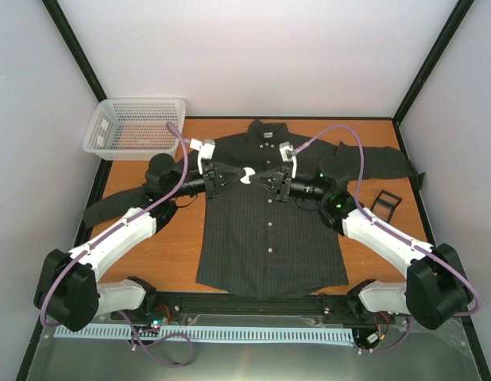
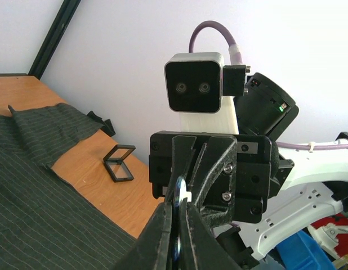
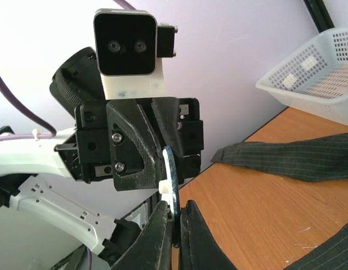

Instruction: Pin the brooch onto the clothing

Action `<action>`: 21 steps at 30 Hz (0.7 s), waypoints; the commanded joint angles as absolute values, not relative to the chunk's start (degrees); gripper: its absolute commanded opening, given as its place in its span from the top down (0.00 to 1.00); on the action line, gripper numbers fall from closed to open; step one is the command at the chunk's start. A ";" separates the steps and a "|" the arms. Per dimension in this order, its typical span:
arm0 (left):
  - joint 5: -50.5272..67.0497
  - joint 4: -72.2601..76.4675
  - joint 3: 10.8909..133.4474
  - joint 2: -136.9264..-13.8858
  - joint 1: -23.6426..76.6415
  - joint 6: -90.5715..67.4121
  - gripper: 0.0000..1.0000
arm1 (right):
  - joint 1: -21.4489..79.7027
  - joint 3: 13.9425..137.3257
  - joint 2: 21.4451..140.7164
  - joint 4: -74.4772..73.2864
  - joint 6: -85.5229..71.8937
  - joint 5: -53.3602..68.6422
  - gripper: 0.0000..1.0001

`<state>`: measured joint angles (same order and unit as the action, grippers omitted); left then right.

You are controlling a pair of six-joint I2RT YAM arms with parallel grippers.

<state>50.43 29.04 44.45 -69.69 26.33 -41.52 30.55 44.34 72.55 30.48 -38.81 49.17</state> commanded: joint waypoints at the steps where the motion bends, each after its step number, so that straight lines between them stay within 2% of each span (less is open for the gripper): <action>1: 52.50 26.15 46.38 -68.07 25.30 -39.66 0.81 | 29.12 46.28 71.99 29.13 -35.13 52.72 0.97; 3: 52.32 21.41 46.94 -67.35 24.42 -37.37 0.57 | 27.42 47.34 72.06 27.83 -33.55 57.91 0.97; 4: 52.84 20.06 46.99 -66.94 23.97 -36.04 0.51 | 26.65 47.67 71.95 27.39 -32.67 60.73 0.97; 6: 53.64 17.00 47.37 -66.03 23.53 -32.91 0.42 | 26.04 49.42 71.49 21.40 -27.75 63.66 0.97; 9: 55.97 12.36 48.79 -66.37 23.49 -28.54 0.34 | 26.02 54.07 72.30 7.50 -17.28 67.14 0.97; 12: 61.27 9.85 51.20 -69.12 23.53 -26.12 0.33 | 26.01 57.14 73.89 -0.09 -11.43 69.87 0.97; 15: 64.06 7.20 53.65 -71.60 23.64 -23.89 0.47 | 26.02 58.34 75.09 -2.31 -9.76 70.66 0.97; 21: 65.27 6.67 54.06 -71.00 23.94 -22.09 0.51 | 26.09 58.95 76.23 -2.61 -9.62 71.29 0.97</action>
